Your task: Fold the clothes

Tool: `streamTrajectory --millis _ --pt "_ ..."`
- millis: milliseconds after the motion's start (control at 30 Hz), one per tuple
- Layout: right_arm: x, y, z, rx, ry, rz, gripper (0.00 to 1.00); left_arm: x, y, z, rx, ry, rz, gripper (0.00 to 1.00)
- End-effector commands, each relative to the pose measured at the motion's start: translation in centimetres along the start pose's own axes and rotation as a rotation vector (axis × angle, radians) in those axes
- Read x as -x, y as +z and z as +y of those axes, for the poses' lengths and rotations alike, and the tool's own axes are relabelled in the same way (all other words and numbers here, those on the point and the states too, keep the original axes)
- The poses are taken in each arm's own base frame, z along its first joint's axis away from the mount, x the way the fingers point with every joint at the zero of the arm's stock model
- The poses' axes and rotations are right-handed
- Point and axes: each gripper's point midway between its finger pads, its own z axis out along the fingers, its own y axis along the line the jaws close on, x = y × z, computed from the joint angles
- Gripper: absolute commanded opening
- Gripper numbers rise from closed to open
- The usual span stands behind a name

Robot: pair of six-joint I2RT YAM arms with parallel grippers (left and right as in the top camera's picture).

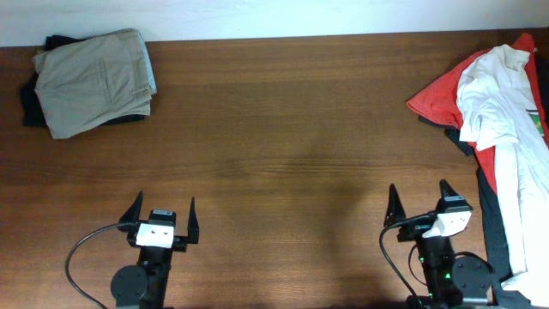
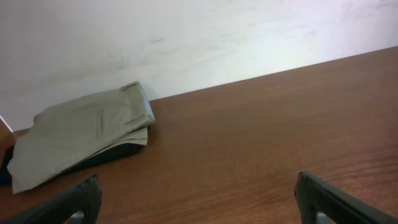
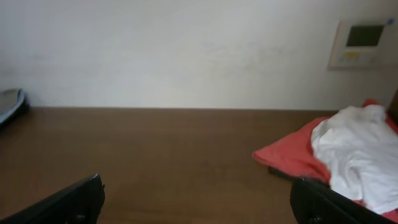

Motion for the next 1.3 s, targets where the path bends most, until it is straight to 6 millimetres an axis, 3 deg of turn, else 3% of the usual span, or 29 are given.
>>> streamTrajectory --millis 0,200,467,700,1267 --pt "-0.6 0.2 0.9 0.044 -0.011 -0.011 0.99 -0.2 0.0 0.2 0.009 0.005 0.004 0.99" --pt "-0.7 0.8 1.1 0.064 -0.025 -0.1 0.99 -0.2 0.0 0.2 0.009 0.005 0.004 0.99" --pt "-1.0 0.8 0.8 0.053 -0.024 -0.088 0.99 -0.2 0.0 0.2 0.009 0.005 0.004 0.99" --pt "-4.1 0.9 0.6 0.043 -0.054 0.036 0.99 -0.2 0.0 0.2 0.009 0.005 0.004 0.99" --pt "-4.0 0.9 0.6 0.045 -0.054 0.034 0.99 -0.2 0.0 0.2 0.009 0.005 0.004 0.99"
